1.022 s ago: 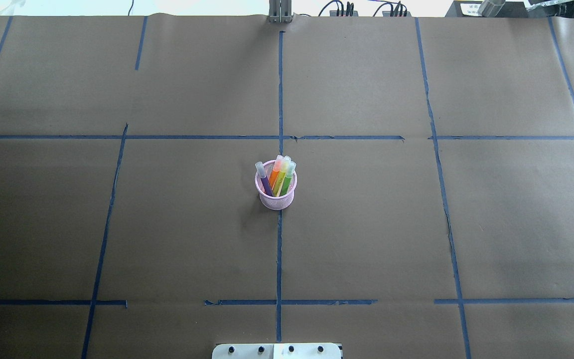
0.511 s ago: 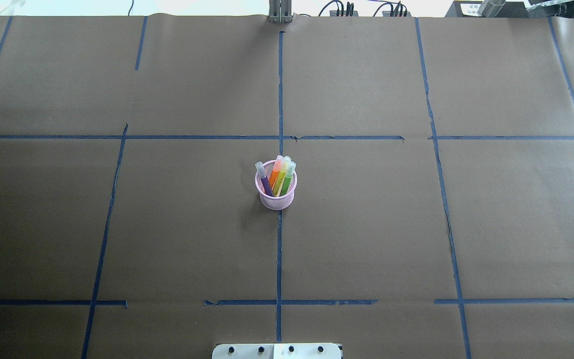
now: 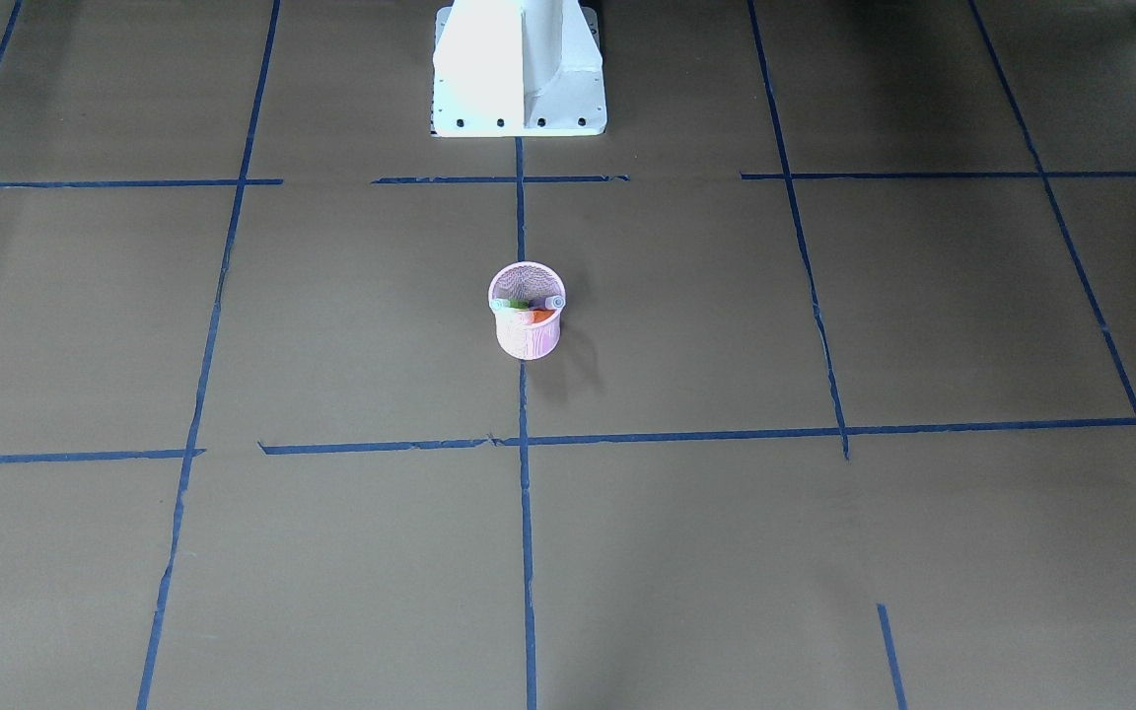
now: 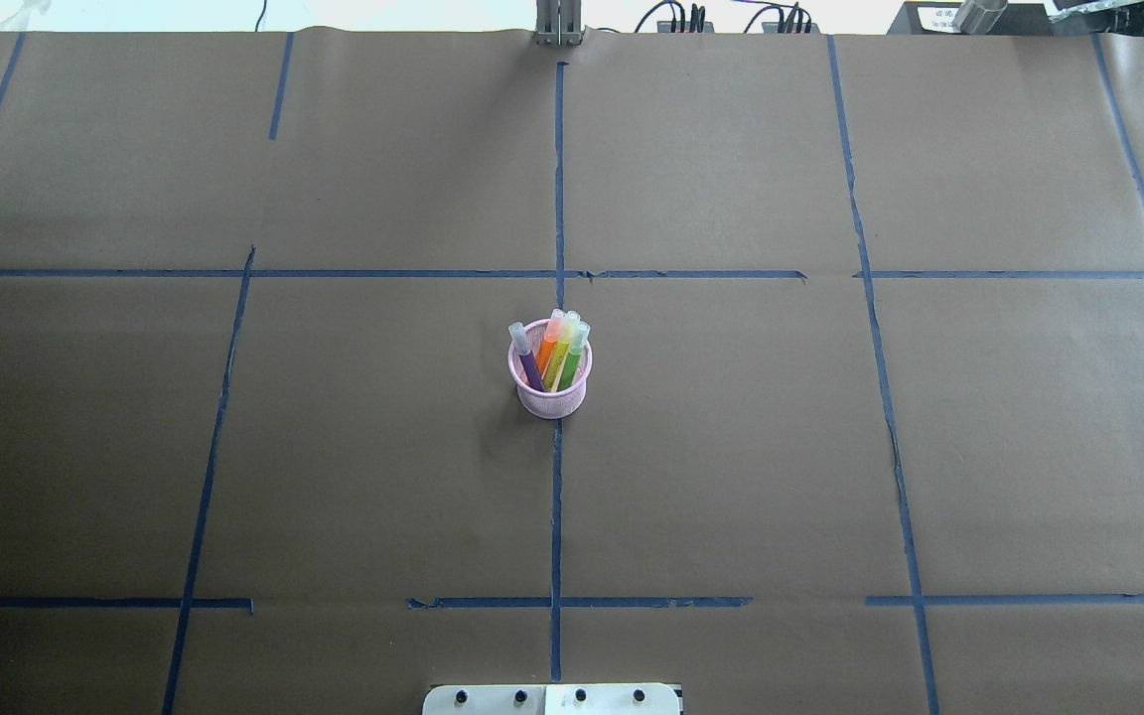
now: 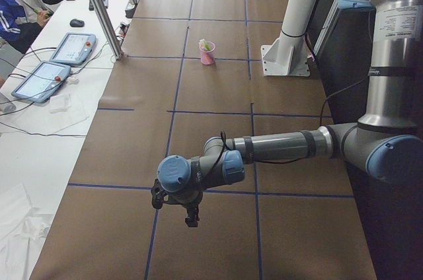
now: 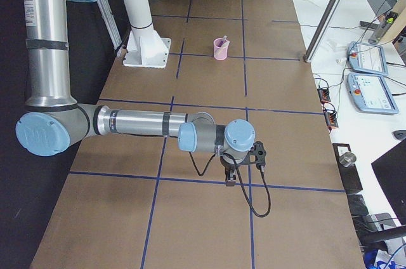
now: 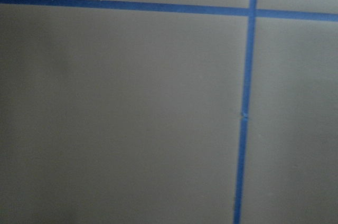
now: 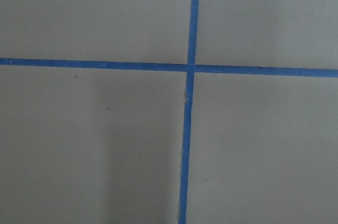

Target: Collect pens into pen holder

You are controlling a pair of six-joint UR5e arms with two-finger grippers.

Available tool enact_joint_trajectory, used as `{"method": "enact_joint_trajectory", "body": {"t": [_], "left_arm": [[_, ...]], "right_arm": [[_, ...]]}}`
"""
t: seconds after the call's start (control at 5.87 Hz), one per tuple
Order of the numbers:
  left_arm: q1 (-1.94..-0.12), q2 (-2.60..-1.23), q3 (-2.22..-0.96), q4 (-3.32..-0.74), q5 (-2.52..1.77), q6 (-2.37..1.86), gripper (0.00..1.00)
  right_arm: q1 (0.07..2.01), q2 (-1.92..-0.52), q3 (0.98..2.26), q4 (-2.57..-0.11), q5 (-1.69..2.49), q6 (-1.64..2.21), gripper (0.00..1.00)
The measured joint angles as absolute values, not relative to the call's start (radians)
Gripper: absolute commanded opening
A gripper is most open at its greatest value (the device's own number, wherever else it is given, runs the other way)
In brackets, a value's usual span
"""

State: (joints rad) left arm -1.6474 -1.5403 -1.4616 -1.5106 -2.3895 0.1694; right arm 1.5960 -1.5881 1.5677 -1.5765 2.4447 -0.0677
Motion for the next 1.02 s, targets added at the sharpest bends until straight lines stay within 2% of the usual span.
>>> {"method": "enact_joint_trajectory", "body": {"t": [0.68,1.02], "left_arm": [[-1.647,-1.544,-1.474,-1.546,-2.387,0.129,1.00],[-1.647,-1.544,-1.524,-1.541,-2.374,0.124,1.00]], "right_arm": [[1.675,-1.612,1.573,-1.586,2.456,-0.067,1.00],[1.676,-1.614,1.573,-1.586,2.452,-0.067,1.00]]}}
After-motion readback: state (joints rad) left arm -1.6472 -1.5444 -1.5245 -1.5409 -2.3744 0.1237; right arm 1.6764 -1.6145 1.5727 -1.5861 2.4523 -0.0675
